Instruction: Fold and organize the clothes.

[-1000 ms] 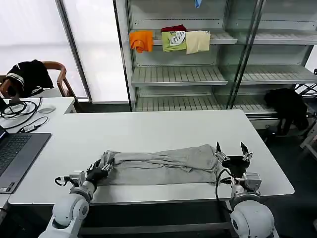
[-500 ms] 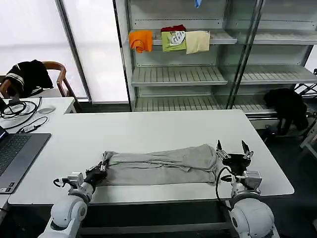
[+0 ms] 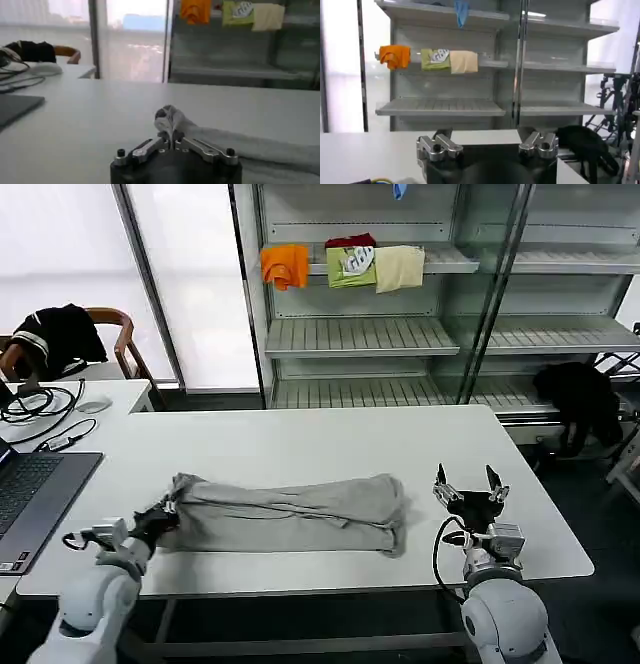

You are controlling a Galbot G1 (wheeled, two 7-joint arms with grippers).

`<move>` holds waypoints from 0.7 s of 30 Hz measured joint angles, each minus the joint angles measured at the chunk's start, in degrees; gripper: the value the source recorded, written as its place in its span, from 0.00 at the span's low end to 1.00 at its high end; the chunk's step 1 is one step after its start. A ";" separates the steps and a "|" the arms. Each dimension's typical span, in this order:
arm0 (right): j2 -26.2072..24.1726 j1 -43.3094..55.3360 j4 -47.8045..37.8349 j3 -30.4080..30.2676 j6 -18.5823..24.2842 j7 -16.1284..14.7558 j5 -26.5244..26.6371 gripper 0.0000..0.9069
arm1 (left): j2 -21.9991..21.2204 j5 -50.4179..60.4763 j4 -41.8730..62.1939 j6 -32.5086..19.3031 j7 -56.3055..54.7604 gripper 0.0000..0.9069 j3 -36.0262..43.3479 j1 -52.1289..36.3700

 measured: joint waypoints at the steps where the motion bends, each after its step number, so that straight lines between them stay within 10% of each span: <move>1: -0.02 0.05 0.01 -0.02 0.00 0.02 0.02 1.00 | 0.96 -0.24 0.29 -0.11 0.09 0.01 -0.99 -0.23; 11: 0.31 -0.19 0.26 -0.23 0.05 0.46 0.19 1.00 | 11.11 -0.74 4.18 -1.15 1.08 0.01 -9.86 -1.71; 21: 0.43 -1.93 0.77 0.75 0.94 0.80 0.14 1.00 | 11.46 2.54 -2.28 -0.70 0.56 0.00 -8.09 0.22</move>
